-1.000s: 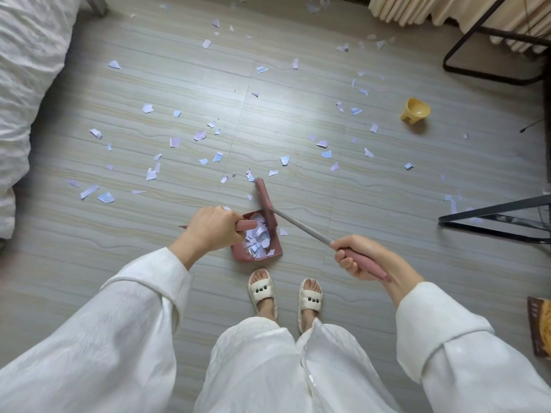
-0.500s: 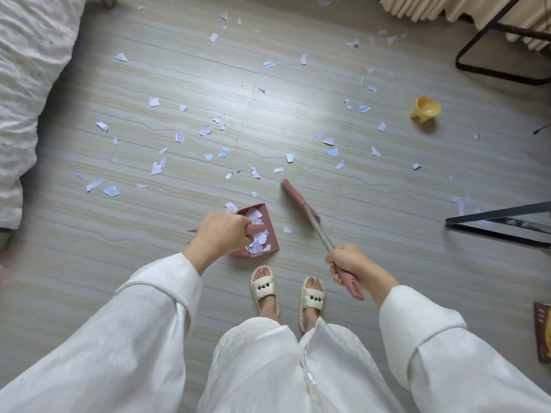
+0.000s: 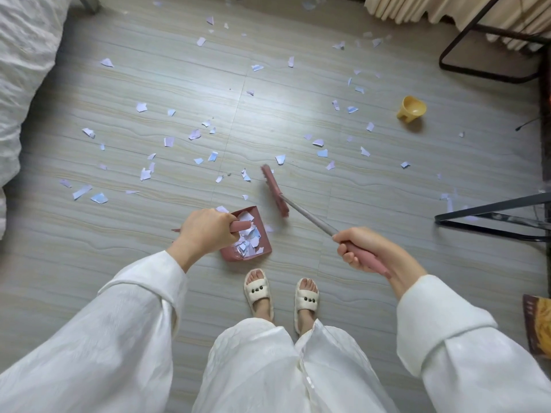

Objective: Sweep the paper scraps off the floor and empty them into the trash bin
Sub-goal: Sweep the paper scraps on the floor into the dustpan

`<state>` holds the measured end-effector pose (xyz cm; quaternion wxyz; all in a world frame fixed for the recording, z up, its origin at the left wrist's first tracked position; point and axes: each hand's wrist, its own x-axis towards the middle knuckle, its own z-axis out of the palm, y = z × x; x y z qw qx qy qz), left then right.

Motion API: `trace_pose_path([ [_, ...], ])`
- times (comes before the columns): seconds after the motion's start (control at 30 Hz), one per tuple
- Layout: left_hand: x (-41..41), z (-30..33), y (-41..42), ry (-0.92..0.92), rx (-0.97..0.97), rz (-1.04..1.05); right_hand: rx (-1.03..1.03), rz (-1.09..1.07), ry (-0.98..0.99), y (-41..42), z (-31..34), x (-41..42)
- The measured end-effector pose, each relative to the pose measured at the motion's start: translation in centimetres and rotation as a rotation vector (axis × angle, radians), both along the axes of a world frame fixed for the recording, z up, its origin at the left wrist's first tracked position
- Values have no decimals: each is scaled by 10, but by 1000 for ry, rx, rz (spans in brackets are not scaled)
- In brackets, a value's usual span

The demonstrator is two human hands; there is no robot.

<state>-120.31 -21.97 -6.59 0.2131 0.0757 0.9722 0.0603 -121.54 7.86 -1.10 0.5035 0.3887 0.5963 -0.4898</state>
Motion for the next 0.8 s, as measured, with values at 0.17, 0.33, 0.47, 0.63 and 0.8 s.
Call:
trace_pose_path([
  [0.17, 3, -3, 4, 1, -28, -14, 50, -1, 46, -19, -19, 13],
  [0.33, 4, -5, 6, 32, -38, -20, -19, -38, -39, -32, -28, 27],
  [0.47, 3, -3, 5, 16, -35, -20, -145, -125, -141, -21, -16, 12],
  [0.63, 4, 3, 4, -4, -33, -11, -31, 65, -28, -14, -9, 15],
  [0.8, 10, 6, 7, -24, -21, 56, 10, 12, 44, -16, -13, 21],
])
